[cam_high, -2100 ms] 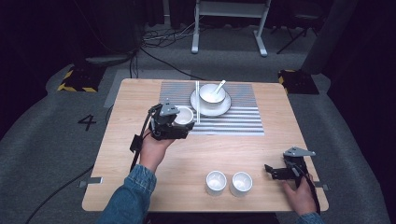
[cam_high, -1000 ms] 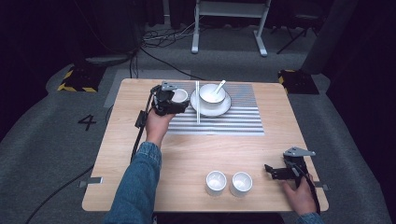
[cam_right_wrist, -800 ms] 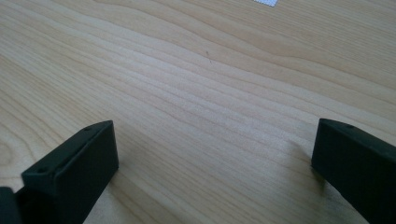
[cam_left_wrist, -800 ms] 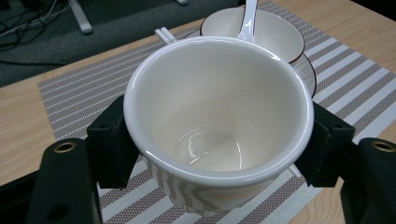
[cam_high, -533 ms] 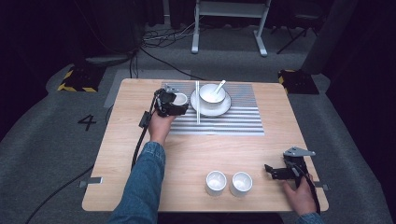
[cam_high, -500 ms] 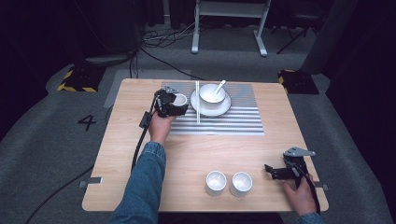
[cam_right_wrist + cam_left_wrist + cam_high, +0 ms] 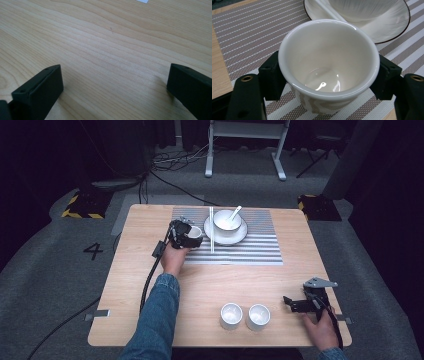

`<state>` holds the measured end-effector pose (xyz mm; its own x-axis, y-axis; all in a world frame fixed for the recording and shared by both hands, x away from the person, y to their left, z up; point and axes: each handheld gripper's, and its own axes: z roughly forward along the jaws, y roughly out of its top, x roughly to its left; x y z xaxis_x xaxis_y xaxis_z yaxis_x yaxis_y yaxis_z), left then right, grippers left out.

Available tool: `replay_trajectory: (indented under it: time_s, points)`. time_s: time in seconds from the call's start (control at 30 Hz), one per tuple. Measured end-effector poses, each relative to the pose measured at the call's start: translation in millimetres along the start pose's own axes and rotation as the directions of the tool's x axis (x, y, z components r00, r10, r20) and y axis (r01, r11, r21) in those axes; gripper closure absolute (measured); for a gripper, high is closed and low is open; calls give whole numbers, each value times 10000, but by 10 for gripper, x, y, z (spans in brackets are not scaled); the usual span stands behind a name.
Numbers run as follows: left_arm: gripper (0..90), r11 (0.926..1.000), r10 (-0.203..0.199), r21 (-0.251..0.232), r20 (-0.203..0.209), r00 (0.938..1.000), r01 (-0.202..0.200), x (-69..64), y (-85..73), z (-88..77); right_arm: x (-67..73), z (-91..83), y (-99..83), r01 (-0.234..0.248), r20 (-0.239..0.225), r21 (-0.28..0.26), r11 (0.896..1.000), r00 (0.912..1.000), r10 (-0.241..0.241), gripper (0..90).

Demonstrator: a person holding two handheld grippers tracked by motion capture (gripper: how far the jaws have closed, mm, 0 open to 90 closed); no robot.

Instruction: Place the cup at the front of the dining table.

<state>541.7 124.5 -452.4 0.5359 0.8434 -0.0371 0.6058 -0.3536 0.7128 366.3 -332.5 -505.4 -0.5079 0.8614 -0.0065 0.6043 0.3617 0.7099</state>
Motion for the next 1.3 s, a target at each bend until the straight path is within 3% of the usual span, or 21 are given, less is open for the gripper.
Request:
replay_trajectory:
  time_s: [0.33, 0.73, 0.87, 0.93, 1.13, 1.3]
  points:
    - [268, 9986, 285, 440, -40, 9996, -283, -72, -31, 112, 0, 0, 0, 0, -8, -1, 10000, 10000, 0, 6]
    - [267, 9980, 303, 556, -37, 9995, -301, -79, -47, 117, 0, -1, 0, 0, -10, -1, 10000, 10000, 0, 6]
    - [265, 9980, 141, 617, 70, 9999, -145, -62, -61, 103, 0, 0, 0, 5, 0, -1, 10000, 10000, -5, 6]
    - [264, 9989, -141, 457, 252, 9996, 129, -29, -98, 87, 0, 0, 0, 3, -9, -1, 10000, 10000, -3, 6]
    - [241, 9992, -372, -157, 471, 9982, 379, -25, -84, 0, 0, 0, 0, 0, -7, -1, 10000, 10000, 0, 6]
    - [237, 9987, -288, -412, 438, 9986, 306, -38, -66, -75, 0, 0, 0, 1, -8, -2, 10000, 10000, -1, 6]
